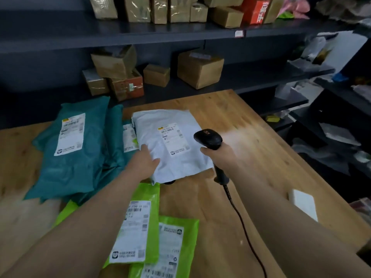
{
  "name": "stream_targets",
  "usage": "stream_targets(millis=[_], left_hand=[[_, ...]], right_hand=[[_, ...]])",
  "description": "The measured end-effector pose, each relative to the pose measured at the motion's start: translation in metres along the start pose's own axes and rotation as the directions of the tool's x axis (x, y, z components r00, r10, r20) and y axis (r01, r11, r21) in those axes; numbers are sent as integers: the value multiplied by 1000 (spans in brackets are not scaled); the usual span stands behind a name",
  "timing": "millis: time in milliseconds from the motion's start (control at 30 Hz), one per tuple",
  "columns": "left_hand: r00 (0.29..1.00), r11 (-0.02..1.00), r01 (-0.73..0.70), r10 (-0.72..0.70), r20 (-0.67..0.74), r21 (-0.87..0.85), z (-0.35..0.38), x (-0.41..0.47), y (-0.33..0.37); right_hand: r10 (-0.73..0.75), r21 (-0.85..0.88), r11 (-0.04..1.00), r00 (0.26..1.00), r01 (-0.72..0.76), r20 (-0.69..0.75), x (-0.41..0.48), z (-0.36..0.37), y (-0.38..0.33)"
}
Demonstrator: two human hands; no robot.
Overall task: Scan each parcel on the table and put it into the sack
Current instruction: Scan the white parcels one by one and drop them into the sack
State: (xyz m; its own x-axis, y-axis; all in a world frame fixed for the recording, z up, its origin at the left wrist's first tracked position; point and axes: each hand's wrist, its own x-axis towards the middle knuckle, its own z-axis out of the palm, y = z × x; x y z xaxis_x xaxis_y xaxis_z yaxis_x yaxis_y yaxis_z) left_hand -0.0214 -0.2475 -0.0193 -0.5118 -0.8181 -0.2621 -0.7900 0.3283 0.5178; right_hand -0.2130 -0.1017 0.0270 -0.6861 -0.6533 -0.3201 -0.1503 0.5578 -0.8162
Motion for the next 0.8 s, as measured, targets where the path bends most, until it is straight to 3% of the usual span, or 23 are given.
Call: stream_targets(millis=[133, 233, 300, 367, 500, 600, 800], left_hand=[[974, 916, 174, -213, -71, -361, 14, 21, 12], [931, 707, 237, -360, -51, -666, 12, 26, 24], [934, 552, 224, -357, 15, -803, 11, 19, 35], [951, 470, 214, -301, 73, -856, 12, 6, 50], [978, 506, 168, -190, 81, -846, 16, -28, 89], [987, 527, 139, -144, 74, -838, 17, -65, 103], [962, 505, 269, -175, 208, -820, 32, -155, 70]], right_hand=[[-3, 138, 990, 989, -17, 147, 30, 5, 12], [-5, 185, 982, 978, -34, 207, 37, 0, 18], [2, 220, 974, 970, -57, 242, 35, -11, 21], [9, 254, 964, 960, -83, 281, 29, -25, 25], [14, 335, 931, 932, -145, 363, 7, -48, 27], [-17, 277, 956, 928, -94, 372, -12, -65, 28], [57, 155, 978, 897, -138, 438, -48, -92, 47]])
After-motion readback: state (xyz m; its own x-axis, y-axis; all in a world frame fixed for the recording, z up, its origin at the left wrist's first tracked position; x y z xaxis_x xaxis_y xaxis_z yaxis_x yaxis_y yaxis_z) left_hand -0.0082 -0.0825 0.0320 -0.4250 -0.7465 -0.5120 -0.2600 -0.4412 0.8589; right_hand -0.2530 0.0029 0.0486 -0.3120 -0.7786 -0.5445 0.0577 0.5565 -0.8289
